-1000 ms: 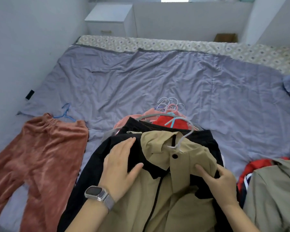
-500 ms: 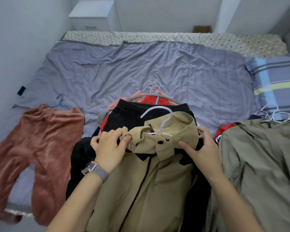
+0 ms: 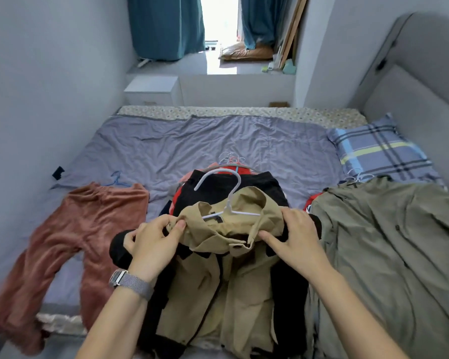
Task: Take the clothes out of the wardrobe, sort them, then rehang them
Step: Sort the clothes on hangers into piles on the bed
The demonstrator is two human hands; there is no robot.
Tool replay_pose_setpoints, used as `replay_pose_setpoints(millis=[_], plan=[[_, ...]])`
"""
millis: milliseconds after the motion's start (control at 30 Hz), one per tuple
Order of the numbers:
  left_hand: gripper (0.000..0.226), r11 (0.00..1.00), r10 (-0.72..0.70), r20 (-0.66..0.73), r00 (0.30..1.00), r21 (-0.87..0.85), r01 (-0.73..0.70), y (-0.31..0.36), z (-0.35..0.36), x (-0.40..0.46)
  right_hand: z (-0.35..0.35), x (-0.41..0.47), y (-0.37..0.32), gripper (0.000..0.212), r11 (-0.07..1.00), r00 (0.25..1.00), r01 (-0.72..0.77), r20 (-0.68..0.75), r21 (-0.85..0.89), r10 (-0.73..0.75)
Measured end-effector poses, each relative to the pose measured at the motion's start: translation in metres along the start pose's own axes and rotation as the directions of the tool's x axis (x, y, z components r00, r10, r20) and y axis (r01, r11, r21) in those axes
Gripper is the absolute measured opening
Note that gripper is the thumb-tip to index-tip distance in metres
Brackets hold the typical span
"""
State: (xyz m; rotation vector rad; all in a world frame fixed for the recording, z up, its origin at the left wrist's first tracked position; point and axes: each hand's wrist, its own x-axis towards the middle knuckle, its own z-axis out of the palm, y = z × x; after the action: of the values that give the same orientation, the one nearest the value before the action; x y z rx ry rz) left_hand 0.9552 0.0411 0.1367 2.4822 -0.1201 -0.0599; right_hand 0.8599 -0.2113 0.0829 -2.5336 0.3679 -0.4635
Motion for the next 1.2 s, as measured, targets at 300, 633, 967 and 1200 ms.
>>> replay_pose_setpoints(millis=[300, 633, 967, 1200], plan=[[0.033, 0.997, 0.07, 0.047, 0.996, 0.019, -0.071, 0.021, -0.027, -0.08, -0.057, -0.088, -0.011, 0.061, 0.982, 0.987, -0.158, -0.015, 0.1, 0.16], [0.024, 0.976, 0.216, 0.104, 0.971, -0.057, -0.211, 0.134, 0.029, -0.138, -0.167, -0.151, 0.054, 0.027, 0.931, 0.918, -0.326, -0.182, 0.168, 0.354], [0.022, 0.948, 0.289, 0.195, 0.937, -0.191, -0.253, 0.286, 0.127, -0.203, -0.311, -0.18, 0.168, 0.079, 0.861, 0.802, -0.497, -0.321, 0.11, 0.504], [0.023, 0.955, 0.253, 0.322, 0.912, -0.232, -0.183, 0.316, 0.168, -0.187, -0.342, -0.147, 0.206, 0.053, 0.852, 0.786, -0.513, -0.338, 0.109, 0.517]])
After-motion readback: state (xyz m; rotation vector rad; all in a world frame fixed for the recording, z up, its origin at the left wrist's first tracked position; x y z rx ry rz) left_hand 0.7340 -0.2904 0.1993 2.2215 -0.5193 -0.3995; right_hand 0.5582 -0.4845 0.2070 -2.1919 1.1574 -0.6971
